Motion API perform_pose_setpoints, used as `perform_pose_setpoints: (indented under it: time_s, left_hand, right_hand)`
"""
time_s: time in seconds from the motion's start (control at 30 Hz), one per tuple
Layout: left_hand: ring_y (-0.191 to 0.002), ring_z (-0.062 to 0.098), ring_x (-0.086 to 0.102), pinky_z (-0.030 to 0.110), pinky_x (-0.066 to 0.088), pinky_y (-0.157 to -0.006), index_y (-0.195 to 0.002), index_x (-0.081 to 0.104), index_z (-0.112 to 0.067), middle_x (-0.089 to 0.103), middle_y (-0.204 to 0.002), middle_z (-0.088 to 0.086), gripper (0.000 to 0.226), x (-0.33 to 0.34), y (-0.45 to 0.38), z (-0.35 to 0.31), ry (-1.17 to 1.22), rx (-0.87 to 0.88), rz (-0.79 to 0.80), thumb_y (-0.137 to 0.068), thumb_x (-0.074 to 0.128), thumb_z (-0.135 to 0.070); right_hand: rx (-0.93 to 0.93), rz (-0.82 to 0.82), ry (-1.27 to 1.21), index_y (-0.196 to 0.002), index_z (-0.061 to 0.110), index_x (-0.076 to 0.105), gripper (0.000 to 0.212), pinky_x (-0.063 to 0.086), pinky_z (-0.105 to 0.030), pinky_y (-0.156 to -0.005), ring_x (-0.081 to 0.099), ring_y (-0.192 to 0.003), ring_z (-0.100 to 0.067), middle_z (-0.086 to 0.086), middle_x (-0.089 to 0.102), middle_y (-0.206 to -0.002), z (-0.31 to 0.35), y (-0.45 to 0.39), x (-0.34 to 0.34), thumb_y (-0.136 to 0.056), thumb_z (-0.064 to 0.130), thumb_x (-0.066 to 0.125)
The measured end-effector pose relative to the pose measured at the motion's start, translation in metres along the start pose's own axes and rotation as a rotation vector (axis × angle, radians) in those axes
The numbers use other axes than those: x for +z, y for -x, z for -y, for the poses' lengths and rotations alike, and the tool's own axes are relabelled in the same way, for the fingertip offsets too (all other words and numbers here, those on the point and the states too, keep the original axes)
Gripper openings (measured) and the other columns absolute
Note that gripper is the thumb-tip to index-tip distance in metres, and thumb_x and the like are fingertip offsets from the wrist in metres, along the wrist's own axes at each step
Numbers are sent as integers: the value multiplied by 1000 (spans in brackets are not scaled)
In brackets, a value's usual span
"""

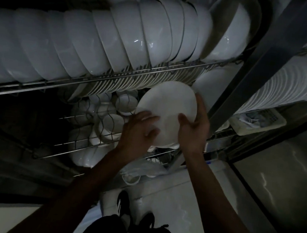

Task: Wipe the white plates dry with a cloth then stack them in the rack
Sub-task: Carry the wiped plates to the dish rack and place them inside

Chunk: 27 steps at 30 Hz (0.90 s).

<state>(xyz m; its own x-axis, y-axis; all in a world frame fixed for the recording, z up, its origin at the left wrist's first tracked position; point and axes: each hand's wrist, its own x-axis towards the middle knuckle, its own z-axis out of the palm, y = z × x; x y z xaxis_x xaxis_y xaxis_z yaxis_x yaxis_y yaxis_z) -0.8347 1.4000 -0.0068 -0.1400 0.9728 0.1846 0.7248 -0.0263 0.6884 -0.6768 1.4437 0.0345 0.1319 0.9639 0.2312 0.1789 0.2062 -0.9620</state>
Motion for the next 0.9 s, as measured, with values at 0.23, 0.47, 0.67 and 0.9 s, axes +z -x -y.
perform_pose_setpoints:
  time_s: [0.23, 0.47, 0.67, 0.9]
  left_hand:
    - [-144, 27, 38, 38, 31, -118, -146, 48, -10, 41, -155, 12, 57, 25, -28, -6, 70, -7, 163, -93, 68, -20]
    - [-151, 23, 24, 35, 24, -121, -153, 33, -6, 23, -163, 14, 62, 37, -50, -4, 148, -22, 256, -99, 61, -19]
    - [-150, 25, 24, 36, 24, -122, -153, 30, -5, 23, -163, 18, 65, 47, -59, 4, 209, -42, 258, -98, 62, -16]
    - [-149, 22, 29, 42, 31, -119, -155, 30, -12, 32, -161, 10, 69, 53, -65, 11, 305, -52, 230, -96, 66, -11]
  right_hand:
    - [-67, 16, 146, -148, 21, 46, 70, 43, -42, -112, 45, -134, -13, 0, 50, -147, -2, -31, 8, -86, -9, 55]
    - [-140, 25, 237, -149, 22, 45, 71, 39, -21, -111, 43, -127, 2, 6, 51, -136, -14, -53, 19, -87, -9, 58]
    - [-173, 45, 294, -151, 20, 42, 71, 28, 6, -91, 37, -108, 25, -3, 53, -136, -23, -61, 24, -88, -10, 57]
    - [-175, 66, 324, -151, 19, 42, 68, 29, 7, -85, 46, -103, 5, -11, 54, -137, -28, -65, 30, -90, -7, 56]
